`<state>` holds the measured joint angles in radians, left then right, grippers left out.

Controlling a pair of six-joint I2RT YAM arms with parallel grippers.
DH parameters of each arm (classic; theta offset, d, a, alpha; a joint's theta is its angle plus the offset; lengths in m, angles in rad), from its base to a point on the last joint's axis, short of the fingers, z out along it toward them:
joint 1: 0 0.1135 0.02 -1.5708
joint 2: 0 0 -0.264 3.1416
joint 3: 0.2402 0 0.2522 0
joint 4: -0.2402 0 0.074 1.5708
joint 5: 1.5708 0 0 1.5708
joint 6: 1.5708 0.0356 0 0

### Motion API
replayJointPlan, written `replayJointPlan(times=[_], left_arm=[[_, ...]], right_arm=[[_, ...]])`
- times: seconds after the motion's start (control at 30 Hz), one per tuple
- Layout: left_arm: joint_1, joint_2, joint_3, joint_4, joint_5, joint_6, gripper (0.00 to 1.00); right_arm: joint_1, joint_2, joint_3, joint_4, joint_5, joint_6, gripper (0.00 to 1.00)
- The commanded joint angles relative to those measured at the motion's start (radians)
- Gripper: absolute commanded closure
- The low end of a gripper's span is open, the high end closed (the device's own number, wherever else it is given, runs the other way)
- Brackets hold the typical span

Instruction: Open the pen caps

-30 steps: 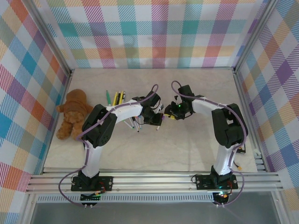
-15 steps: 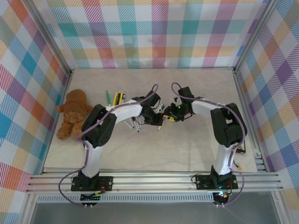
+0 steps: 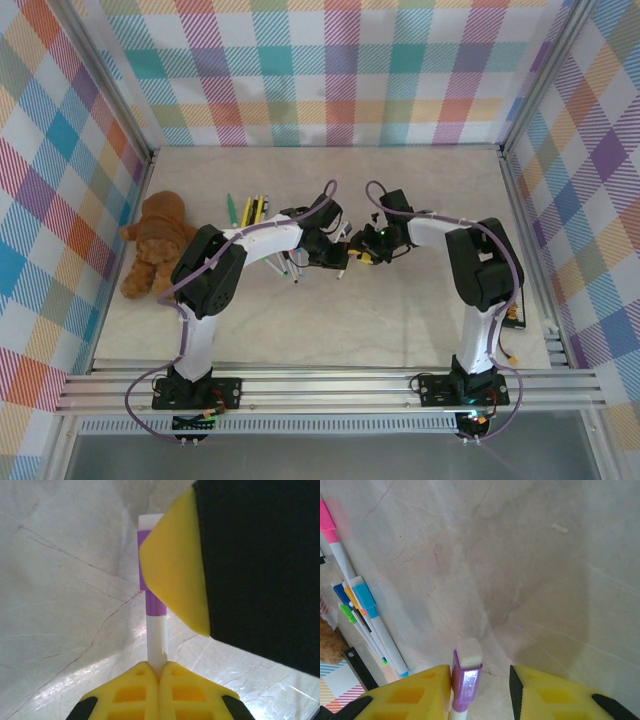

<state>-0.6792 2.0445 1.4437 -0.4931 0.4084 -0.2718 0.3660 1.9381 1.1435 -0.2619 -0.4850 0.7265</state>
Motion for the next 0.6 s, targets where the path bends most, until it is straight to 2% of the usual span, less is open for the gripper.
replayJointPlan(times=[0.0, 0.57], left_arm=[[-0.004, -0.044, -0.015, 0.014, 0.023, -0.004, 1.0], [-0.009, -0.029, -0.027, 0.04, 0.038, -0.01, 1.0]], right_arm=[[-0.004, 0.028, 0.038, 0.013, -0.027, 0.021, 0.63], [0.004, 0.107, 0.062, 0.072, -0.089, 0.058, 0.65]])
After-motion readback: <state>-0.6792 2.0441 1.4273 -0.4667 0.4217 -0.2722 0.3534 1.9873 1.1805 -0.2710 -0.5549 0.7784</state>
